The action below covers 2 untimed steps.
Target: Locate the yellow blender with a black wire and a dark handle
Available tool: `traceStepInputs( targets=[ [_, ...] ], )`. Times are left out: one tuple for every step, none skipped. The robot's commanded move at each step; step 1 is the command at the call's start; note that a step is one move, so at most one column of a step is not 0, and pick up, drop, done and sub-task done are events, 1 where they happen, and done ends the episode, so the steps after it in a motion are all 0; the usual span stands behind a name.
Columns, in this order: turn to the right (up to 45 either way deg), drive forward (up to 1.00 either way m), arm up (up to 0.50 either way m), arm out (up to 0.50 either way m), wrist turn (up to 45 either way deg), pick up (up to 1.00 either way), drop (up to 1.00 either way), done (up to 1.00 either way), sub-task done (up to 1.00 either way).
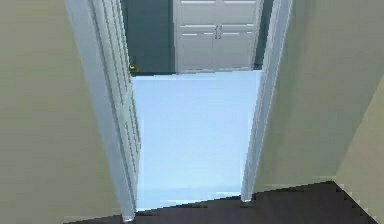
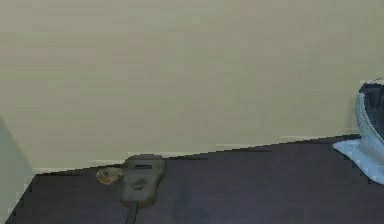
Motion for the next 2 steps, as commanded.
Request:
traceStepInputs(
  targets=[
    [9.0,0.00,0.00,0.00,0.0,0.00,0.00,0.00,0.00],
    [0.0,1.00,0.00,0.00,0.0,0.00,0.00,0.00,0.00]
  ],
)
